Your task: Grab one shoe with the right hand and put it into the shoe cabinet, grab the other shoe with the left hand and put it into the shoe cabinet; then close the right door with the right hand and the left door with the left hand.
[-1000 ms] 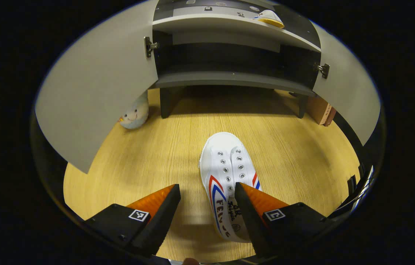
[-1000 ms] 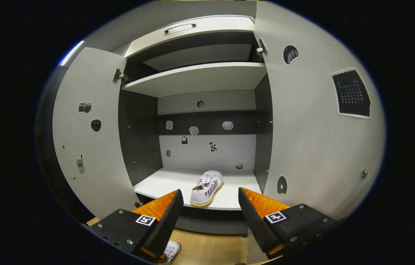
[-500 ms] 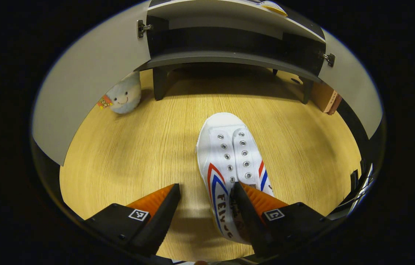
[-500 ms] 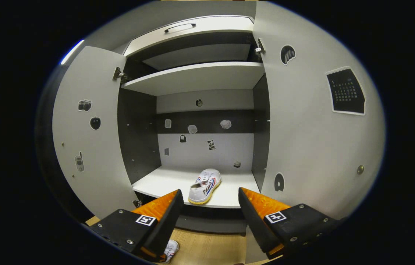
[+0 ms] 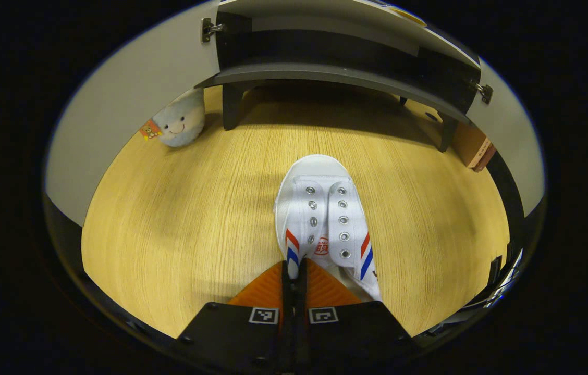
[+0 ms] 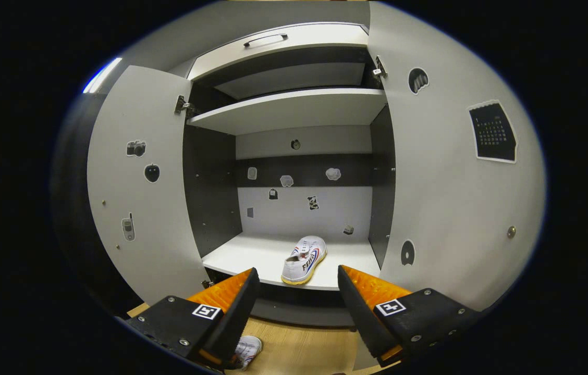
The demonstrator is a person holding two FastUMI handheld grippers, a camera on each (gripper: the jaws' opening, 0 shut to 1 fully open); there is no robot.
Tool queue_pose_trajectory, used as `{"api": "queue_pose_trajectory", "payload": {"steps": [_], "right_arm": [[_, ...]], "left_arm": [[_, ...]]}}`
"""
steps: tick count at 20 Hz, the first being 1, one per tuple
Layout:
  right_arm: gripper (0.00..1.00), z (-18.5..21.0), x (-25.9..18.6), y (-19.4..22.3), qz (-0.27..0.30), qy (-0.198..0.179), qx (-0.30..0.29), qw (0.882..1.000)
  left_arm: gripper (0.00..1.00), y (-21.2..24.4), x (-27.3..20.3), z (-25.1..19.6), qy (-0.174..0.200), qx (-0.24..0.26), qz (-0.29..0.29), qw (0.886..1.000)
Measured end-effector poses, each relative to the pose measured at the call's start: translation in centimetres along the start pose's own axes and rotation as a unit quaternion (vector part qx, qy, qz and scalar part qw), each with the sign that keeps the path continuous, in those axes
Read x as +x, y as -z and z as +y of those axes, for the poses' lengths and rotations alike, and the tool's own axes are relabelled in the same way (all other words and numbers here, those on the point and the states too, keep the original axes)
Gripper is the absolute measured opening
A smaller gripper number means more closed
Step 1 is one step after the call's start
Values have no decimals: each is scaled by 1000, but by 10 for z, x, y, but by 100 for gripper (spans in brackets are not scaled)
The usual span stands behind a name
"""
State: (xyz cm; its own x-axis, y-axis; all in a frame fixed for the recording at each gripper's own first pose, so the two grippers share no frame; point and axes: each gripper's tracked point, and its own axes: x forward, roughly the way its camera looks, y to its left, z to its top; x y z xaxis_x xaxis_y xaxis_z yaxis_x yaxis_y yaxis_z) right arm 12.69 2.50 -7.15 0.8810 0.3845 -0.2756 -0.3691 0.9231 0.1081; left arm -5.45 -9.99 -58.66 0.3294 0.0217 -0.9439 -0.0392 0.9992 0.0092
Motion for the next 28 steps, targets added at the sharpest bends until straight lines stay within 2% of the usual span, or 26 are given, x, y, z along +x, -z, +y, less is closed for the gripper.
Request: {"api": "queue_pose_trajectory", "payload": {"steps": [6,10,14,18,20,22,28], "right_arm": [[92,-8,-7,-11,-15,7,8,1000],[92,-6,-14,-23,-30,3,7,1000],[92,-6,-24,-35,-45,-1,12,999],[92,-9,-35,-51,-65,-7,24,998],[92,-10,-42,-59,-78,-10,26,997],[92,-12,-47,-68,-91,-9,28,995],[92,-20,-60,-85,-119,0,24,993]], "left_arm": [[6,-28,-31,4,26,-29,-20,999],[6,-79,-86,-2,56,-37,-55,996],[6,-162,-178,4,81,-8,-127,989],[6,-252,-251,10,116,-10,-179,977],[6,-287,-264,6,122,-5,-202,972],[6,-325,-271,0,111,2,-229,967],[6,-396,-307,7,106,-3,-277,955]]}}
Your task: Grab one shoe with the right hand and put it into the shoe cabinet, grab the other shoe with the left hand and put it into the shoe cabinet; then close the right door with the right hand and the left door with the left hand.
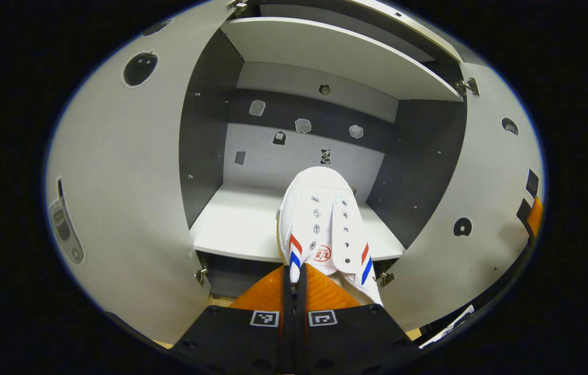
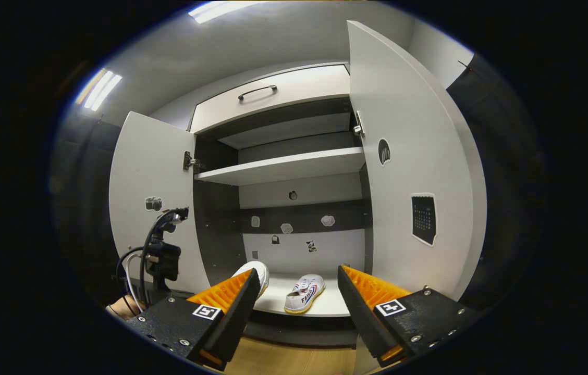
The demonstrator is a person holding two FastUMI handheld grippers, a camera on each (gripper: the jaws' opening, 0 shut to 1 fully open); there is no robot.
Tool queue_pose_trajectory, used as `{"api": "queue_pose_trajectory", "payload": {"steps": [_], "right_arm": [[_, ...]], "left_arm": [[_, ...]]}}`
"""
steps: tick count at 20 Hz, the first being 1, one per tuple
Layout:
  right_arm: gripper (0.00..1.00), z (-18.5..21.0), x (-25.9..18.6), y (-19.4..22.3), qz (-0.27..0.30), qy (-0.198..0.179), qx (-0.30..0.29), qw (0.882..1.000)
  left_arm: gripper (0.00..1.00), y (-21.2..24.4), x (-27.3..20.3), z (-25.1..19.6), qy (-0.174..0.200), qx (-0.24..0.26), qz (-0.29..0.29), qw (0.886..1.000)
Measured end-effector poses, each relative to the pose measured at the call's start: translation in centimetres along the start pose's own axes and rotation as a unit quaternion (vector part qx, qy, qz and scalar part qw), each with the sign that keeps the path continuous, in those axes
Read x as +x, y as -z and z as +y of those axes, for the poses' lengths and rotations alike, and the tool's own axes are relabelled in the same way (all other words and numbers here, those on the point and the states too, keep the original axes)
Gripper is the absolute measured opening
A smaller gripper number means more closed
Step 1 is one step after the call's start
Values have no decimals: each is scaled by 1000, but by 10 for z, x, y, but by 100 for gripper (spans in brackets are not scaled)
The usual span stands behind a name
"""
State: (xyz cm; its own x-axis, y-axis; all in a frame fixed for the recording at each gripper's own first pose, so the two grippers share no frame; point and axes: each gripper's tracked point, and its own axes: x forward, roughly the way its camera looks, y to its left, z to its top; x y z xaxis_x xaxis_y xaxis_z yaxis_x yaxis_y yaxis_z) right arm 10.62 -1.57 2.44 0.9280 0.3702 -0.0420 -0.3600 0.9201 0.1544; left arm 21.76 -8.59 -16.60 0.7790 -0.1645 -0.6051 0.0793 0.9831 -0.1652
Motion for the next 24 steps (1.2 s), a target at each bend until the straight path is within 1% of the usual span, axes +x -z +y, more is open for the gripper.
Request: {"api": "queue_pose_trajectory", "payload": {"steps": [1,4,6,7,8,12,15,17,21,24], "right_arm": [[92,-1,0,-2,-4,4,-3,1000],[92,-2,-3,-7,-11,10,-12,1000],[92,-2,-6,-4,-2,9,-16,1000],[92,-2,-8,-7,-3,9,-17,1000],[92,-5,-9,-9,-6,13,-18,1000],[92,-10,-15,-15,-12,22,-17,1000],[92,-17,-18,-19,-13,35,-18,999],[92,-24,-19,-19,-15,43,-22,999],[92,-23,-20,-16,-12,39,-26,999],[92,-18,-20,-13,-7,30,-19,999]], "left_arm": [[6,-7,-1,5,1,-2,-2,1000],[6,-30,16,5,-3,10,4,1000],[6,-35,41,6,-1,2,21,1000],[6,-36,64,7,0,-3,30,1000],[6,-37,78,8,-1,-4,36,999],[6,-30,122,15,-14,20,70,997],[6,-13,147,14,-5,5,97,995],[6,-1,159,20,-11,0,118,993],[6,7,174,37,-36,6,132,991],[6,15,179,44,-38,-7,144,989]]}}
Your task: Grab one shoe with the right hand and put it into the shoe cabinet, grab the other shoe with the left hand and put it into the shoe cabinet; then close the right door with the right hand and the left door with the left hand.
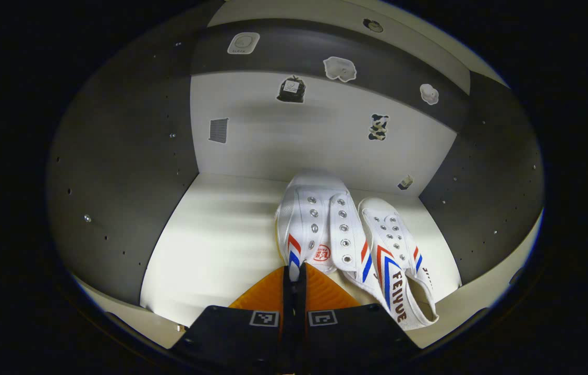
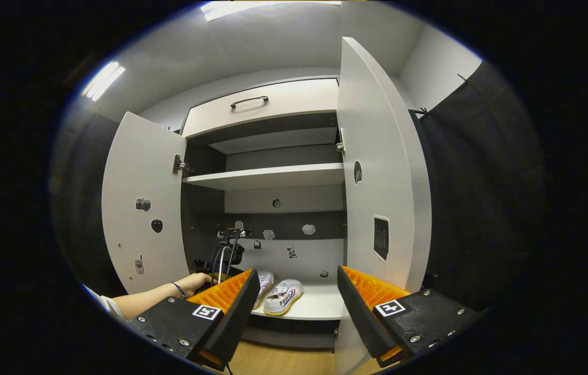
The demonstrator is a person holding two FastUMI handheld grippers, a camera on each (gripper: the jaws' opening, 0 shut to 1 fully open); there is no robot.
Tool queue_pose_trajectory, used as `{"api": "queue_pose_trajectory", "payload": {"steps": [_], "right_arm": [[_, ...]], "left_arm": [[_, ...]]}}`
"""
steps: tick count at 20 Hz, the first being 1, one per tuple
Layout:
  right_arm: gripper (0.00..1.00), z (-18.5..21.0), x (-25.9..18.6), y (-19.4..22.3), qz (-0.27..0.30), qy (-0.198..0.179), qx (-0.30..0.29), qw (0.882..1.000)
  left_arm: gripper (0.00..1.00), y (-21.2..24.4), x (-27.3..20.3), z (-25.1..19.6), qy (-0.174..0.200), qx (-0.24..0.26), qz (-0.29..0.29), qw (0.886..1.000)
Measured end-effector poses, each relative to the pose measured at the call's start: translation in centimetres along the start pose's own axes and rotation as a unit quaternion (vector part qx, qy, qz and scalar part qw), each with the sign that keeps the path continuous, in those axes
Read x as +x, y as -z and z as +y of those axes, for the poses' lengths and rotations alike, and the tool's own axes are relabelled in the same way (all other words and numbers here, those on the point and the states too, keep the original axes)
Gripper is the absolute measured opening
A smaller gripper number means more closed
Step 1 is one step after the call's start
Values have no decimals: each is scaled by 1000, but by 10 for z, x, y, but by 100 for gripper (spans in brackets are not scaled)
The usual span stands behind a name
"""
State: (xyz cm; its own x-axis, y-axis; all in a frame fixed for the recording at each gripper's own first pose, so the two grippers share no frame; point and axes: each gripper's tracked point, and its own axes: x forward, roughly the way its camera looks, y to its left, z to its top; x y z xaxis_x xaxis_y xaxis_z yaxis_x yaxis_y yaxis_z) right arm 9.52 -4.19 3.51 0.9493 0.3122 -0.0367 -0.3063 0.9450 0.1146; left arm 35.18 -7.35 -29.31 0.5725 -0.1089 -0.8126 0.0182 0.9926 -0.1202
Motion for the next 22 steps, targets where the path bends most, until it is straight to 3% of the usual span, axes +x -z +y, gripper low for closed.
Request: {"api": "queue_pose_trajectory", "payload": {"steps": [2,3,4,6,9,10,17,22], "right_arm": [[92,4,1,4,6,-6,5,1000],[92,5,2,5,8,-9,5,1000],[92,7,3,6,9,-11,5,1000],[92,10,2,9,14,-15,6,1000],[92,15,-1,10,15,-23,11,1000],[92,16,-2,9,16,-27,13,999],[92,16,-30,-4,9,-40,21,999],[92,-6,-57,-5,10,-8,6,1000]], "left_arm": [[11,-3,-2,-4,11,6,-6,1000],[31,-15,-7,-5,10,17,-27,999],[34,-29,-13,0,-8,35,-52,998],[27,-47,-38,2,-36,70,-90,993],[99,-62,-90,-17,-26,81,-147,985],[95,-62,-111,-20,-24,77,-167,983],[96,-39,-266,-17,-32,42,-302,952],[96,1,-341,-3,-57,43,-348,935]]}}
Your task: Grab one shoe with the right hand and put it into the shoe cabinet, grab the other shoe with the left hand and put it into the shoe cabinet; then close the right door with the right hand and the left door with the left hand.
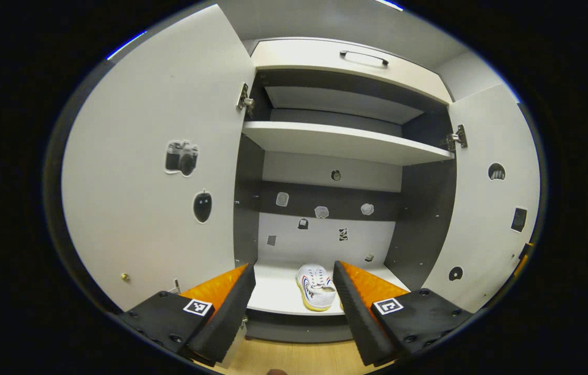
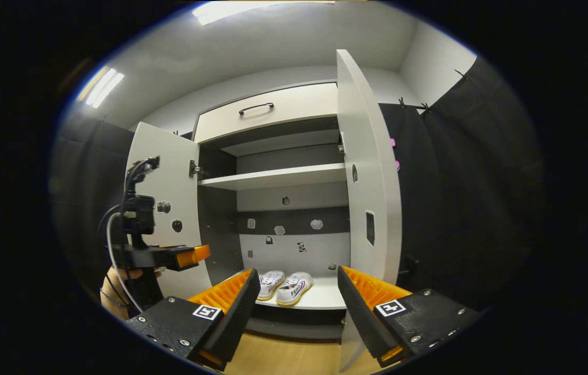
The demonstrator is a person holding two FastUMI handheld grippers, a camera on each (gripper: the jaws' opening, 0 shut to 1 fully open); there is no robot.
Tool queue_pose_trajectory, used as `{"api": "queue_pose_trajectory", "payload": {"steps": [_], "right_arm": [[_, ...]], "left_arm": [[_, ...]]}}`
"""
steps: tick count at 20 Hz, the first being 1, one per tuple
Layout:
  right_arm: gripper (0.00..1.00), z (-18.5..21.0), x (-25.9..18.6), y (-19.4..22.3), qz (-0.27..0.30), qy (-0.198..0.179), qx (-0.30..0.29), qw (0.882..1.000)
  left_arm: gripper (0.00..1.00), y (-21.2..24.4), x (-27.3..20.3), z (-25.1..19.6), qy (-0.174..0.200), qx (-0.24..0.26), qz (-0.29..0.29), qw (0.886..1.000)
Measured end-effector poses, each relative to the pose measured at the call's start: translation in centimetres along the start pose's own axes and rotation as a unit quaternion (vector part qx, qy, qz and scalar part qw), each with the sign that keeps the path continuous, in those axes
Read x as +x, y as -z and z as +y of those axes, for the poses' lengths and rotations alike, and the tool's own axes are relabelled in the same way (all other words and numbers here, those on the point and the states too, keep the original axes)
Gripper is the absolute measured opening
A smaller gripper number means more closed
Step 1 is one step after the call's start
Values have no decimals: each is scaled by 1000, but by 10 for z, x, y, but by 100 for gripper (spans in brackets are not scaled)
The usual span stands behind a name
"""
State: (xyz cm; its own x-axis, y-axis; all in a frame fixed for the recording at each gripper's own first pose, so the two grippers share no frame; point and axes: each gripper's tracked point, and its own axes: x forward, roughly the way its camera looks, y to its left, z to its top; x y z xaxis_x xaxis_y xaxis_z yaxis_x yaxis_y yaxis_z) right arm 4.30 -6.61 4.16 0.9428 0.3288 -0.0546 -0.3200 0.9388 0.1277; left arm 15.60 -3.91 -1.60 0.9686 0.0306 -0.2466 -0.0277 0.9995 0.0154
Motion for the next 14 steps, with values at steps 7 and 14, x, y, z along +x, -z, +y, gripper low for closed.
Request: {"api": "queue_pose_trajectory", "payload": {"steps": [7,14], "right_arm": [[92,-84,-31,10,11,114,-23,993],[92,-161,-27,34,32,201,6,979]], "left_arm": [[95,-1,-56,9,22,12,-29,999],[96,-5,-89,35,23,23,-36,999]]}}
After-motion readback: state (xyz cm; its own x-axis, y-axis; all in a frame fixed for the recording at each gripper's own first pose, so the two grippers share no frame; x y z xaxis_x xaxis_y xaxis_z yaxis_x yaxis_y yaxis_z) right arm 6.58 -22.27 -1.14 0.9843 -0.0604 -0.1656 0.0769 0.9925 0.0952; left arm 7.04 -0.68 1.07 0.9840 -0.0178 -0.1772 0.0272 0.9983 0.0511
